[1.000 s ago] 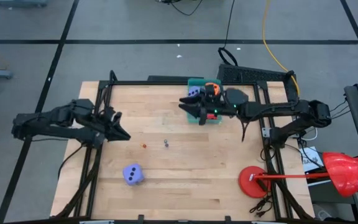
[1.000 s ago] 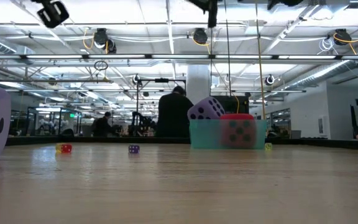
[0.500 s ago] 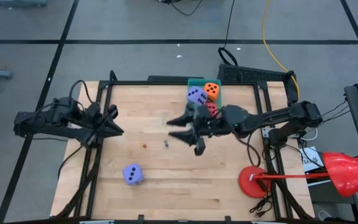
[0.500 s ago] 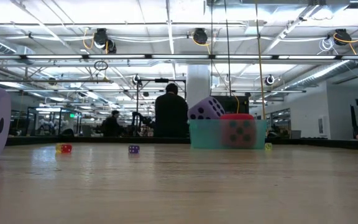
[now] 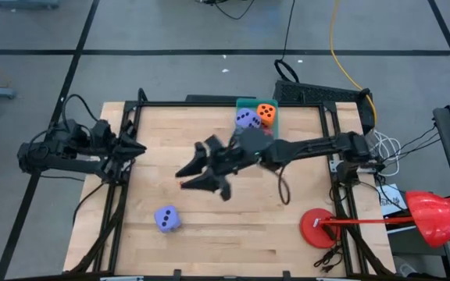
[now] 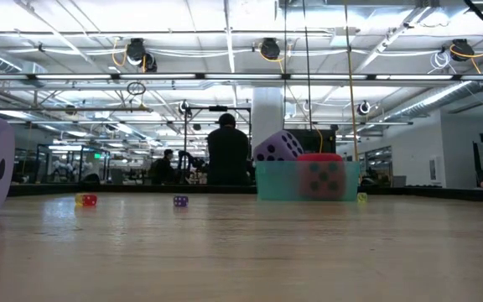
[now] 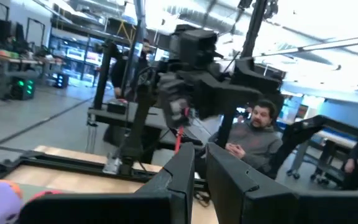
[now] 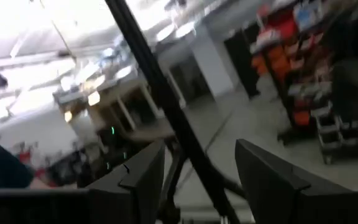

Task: Pick & Place Dice
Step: Put the large purple die into the green bin

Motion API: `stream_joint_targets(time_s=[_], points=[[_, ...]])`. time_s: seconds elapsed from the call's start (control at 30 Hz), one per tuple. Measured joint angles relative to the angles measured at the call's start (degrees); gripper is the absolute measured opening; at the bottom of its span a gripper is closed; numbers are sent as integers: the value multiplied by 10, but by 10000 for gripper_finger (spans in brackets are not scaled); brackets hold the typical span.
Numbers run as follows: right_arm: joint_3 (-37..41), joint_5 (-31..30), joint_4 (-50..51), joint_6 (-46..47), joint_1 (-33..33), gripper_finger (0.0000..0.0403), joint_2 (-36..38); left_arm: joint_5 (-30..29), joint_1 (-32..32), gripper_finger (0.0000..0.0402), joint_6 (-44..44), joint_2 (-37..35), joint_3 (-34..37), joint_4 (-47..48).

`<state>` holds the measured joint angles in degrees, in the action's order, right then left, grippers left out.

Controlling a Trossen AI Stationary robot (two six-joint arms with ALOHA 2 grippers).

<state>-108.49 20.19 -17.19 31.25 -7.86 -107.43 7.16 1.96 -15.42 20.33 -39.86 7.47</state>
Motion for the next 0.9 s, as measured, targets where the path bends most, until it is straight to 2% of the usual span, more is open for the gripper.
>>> stream_joint_targets(time_s=[0.07,0.2,0.37,0.47,0.67,0.9], points=[[-52,24,29,-12,-6,185,-29,-2,0,46,13,-1,0,0],[-150,28,68,-13,-22,185,-88,-15,0,46,10,-1,0,0],[-260,-18,118,-9,-38,170,-168,-11,0,46,14,-2,0,0],[-260,-36,100,36,-40,153,-195,-1,0,46,8,-11,0,1],[-257,-47,194,100,-39,126,-243,3,0,46,3,-26,0,13],[-257,-113,305,118,-41,146,-268,3,0,46,-12,-28,-1,31]])
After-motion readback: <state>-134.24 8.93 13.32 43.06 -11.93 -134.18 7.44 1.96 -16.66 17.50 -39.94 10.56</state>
